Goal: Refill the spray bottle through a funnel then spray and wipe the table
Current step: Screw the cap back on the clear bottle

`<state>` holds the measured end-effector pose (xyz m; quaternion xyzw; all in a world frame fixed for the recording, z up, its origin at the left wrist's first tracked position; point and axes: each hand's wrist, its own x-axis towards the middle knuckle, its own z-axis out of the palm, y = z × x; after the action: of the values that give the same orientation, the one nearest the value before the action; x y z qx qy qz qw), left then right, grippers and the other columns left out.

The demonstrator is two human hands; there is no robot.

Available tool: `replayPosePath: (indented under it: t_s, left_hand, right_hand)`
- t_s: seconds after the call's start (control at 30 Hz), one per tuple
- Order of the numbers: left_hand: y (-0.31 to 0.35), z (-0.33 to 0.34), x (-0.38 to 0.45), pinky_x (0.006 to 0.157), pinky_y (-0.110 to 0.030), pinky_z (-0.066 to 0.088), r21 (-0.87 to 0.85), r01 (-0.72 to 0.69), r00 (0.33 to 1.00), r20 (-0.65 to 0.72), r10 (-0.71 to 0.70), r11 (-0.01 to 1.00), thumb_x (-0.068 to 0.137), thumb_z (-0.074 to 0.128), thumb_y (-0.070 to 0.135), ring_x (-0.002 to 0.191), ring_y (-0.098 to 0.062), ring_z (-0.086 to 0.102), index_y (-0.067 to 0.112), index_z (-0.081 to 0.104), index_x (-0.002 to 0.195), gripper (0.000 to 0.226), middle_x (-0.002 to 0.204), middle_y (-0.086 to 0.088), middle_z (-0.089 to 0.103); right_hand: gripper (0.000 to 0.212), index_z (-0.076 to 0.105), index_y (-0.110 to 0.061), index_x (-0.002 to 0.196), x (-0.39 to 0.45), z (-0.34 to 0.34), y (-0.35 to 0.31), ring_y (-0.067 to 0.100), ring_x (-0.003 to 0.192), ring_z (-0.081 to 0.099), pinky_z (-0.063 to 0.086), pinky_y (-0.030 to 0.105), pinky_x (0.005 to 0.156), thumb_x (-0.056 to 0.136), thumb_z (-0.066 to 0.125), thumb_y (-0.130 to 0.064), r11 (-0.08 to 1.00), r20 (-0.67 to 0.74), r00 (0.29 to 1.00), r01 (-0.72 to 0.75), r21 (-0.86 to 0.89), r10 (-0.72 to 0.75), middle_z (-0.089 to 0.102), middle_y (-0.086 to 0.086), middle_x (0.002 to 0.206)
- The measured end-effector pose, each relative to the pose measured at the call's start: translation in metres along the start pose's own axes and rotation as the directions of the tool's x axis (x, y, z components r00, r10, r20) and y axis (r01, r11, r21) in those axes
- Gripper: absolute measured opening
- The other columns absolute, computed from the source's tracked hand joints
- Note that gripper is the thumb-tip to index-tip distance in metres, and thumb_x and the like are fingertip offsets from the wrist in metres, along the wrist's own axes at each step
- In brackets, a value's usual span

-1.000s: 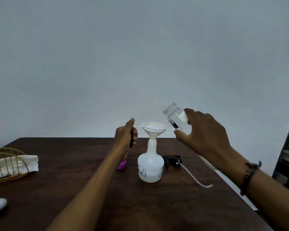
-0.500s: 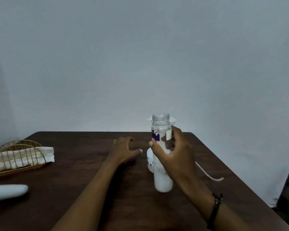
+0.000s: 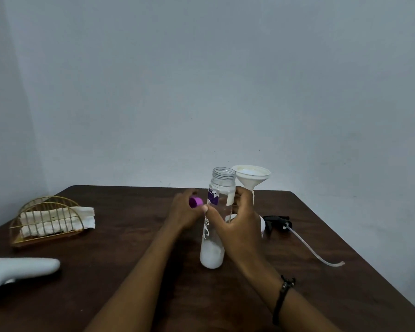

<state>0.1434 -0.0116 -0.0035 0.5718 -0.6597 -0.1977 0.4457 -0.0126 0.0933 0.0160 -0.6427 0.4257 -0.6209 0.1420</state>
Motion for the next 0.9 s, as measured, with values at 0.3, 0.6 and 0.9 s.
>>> replayPosePath:
  t_s: [0.3,0.6,0.9]
  left_hand:
    - [0.079,-0.040,-0.026,0.089,-0.038,0.058,-0.800,-0.159,0.972,-0.229,-0.048,0.578,0.092,0.065,0.011,0.100,-0.031,0.067,0.004,0.059,0.110,0.020,0.119,-0.025,0.064]
    - [0.100,-0.039,-0.055,0.074,-0.029,0.058,-0.620,-0.354,0.935,-0.239,0.261,0.700,0.077,0.077,0.001,0.091,-0.016,0.071,0.003,0.064,0.101,0.028,0.101,-0.005,0.072]
    - [0.092,-0.049,-0.054,0.069,-0.024,0.055,-0.554,-0.399,0.910,-0.138,0.392,0.731,0.082,0.071,0.009,0.095,-0.016,0.071,0.009,0.068,0.110,0.027,0.106,0.001,0.075]
  right_hand:
    - [0.059,0.044,-0.029,0.126,-0.008,0.015,0.005,0.008,0.108,0.063,0.056,0.033,0.089,0.080,0.070,-0.056,1.000,0.059,0.998,-0.010,-0.018,0.011,0.063,-0.010,0.120]
    - [0.059,0.045,-0.026,0.129,-0.009,0.016,0.007,0.012,0.113,0.061,0.053,0.039,0.093,0.082,0.065,-0.055,1.000,0.072,0.997,-0.021,0.007,0.020,0.063,-0.006,0.122]
    - [0.062,0.046,-0.027,0.133,-0.008,0.015,0.007,0.012,0.113,0.062,0.054,0.041,0.092,0.082,0.066,-0.055,0.999,0.081,0.996,-0.041,0.023,0.039,0.065,-0.008,0.122]
